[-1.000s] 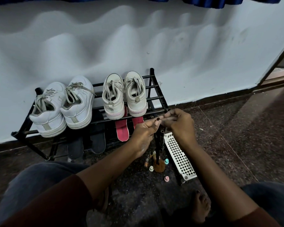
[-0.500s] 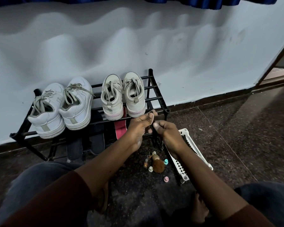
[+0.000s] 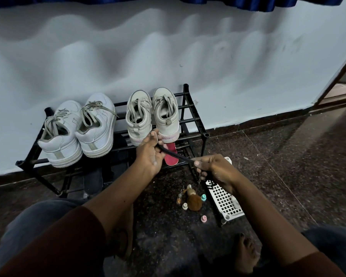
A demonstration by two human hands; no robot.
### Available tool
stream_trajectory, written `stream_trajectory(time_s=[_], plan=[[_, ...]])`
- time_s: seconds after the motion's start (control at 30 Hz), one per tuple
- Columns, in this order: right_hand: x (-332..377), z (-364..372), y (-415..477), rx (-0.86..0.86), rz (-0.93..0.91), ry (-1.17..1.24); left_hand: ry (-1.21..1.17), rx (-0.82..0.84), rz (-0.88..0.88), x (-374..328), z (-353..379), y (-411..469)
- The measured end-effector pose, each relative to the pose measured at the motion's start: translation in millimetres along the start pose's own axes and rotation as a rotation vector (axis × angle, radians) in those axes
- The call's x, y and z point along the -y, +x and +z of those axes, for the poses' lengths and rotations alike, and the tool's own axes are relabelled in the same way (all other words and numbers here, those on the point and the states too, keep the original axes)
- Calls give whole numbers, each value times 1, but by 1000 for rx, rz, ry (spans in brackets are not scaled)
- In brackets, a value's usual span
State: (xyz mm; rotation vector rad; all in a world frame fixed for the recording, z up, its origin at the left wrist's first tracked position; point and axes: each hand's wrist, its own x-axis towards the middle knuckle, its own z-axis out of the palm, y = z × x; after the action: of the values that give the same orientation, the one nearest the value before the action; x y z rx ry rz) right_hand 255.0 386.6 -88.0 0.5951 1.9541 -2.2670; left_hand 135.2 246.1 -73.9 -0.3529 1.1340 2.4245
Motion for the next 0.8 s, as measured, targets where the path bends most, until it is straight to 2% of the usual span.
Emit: stream_trajectory(time_s=[0.3,0.47,0.57,0.63,0.7,0.8], plan=[[5,-20,-6,-75,46,-332,75,-82,171,-17,-16,13],[6,-31,-5,-217,8,-443,162,-95,232,-17,-21,15],[16,-30,-5,-385,-106,-891,250,-16,274,-12,-17,9],[22,-25,-6,-415,-277,-1124,331,65,293,-8,-14,5],[24,-21,-6,-351,-452,-1188,422,137,289,-5,-9,2],[27,-12,-5,-224,-602,-1214,558,241,259,2,-3,-6]])
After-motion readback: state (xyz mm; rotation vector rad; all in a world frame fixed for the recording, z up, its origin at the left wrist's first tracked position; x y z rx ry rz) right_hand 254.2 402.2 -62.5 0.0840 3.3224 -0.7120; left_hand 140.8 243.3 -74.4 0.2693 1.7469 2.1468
